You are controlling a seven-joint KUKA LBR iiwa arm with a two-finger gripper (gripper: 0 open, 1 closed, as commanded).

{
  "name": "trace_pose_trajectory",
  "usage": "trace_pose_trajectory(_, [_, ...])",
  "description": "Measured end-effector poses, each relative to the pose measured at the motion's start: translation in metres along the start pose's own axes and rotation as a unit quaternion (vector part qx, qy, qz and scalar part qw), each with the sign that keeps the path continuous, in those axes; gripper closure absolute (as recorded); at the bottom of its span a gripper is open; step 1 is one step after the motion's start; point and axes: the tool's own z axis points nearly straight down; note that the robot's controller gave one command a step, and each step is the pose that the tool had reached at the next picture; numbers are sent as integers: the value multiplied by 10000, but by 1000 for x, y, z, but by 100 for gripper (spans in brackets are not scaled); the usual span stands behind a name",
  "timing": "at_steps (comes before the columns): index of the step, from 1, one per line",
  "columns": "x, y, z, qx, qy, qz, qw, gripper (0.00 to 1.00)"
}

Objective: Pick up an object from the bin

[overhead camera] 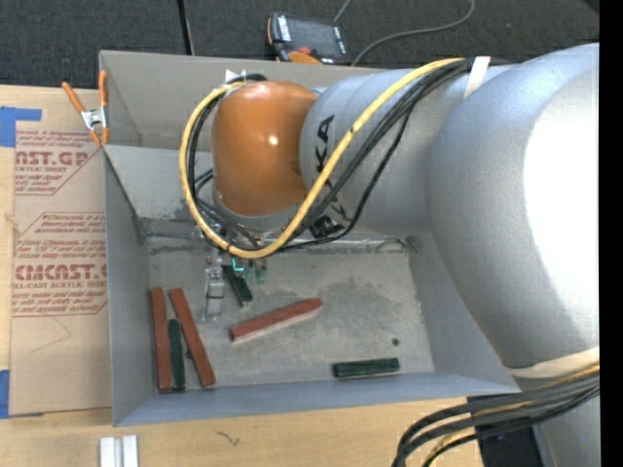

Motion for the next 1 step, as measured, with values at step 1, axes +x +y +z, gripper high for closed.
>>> trace_pose_trajectory(1, [24,-58,86,10,4,-504,9987,0])
